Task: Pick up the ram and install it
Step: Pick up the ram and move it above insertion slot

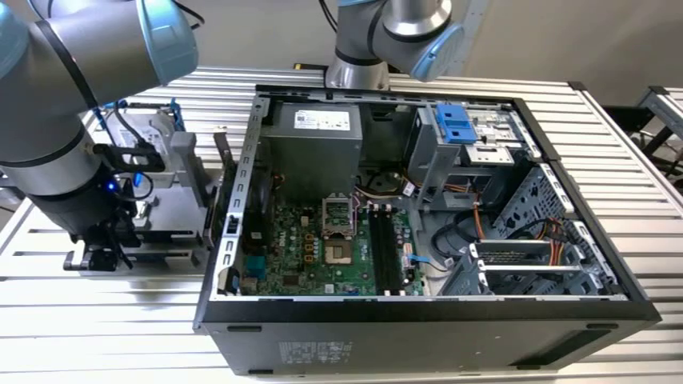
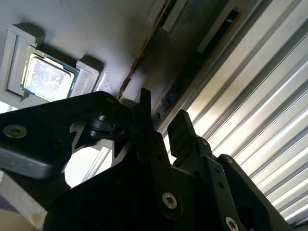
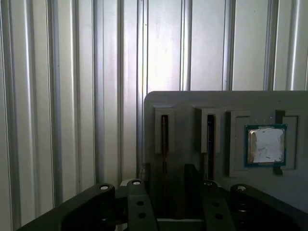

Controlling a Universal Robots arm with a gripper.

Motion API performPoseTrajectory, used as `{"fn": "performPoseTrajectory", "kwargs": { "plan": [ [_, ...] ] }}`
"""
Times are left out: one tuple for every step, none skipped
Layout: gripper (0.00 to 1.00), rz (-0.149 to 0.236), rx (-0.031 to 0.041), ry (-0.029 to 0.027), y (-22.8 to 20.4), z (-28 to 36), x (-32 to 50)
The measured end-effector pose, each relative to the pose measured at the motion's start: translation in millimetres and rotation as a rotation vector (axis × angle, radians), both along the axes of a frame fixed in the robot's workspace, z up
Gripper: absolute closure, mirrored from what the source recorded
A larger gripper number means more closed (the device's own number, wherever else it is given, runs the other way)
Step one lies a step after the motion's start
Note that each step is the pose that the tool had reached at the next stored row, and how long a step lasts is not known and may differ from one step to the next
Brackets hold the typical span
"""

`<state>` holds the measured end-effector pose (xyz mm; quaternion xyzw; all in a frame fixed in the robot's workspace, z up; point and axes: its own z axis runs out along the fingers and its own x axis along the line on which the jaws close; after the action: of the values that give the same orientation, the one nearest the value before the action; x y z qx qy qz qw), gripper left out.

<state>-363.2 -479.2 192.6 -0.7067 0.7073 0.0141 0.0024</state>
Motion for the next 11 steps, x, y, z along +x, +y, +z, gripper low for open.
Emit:
{"fn": "performPoseTrajectory", "kwargs": {
  "plan": [
    [0.00,0.000,0.0000,0.0000,0.0,0.0,0.0],
    [0.00,0.000,0.0000,0.0000,0.0,0.0,0.0],
    [0.00,0.001,0.0001,0.0000,0.0,0.0,0.0],
    [0.00,0.005,0.0000,0.0000,0.0,0.0,0.0],
    [0.00,0.013,-0.0001,0.0000,0.0,0.0,0.0],
    [0.00,0.020,0.0000,0.0000,-0.1,0.0,0.0],
    [0.00,0.022,0.0000,0.0000,0.0,0.0,0.0],
    [0.00,0.022,0.0000,0.0000,0.0,0.0,0.0],
    [0.00,0.023,0.0001,-0.0001,0.0,-0.1,0.0],
    [0.00,0.023,0.0001,-0.0001,0.0,-0.1,0.0],
    [0.00,0.023,0.0001,-0.0001,0.0,-0.1,0.1]
  ]
}}
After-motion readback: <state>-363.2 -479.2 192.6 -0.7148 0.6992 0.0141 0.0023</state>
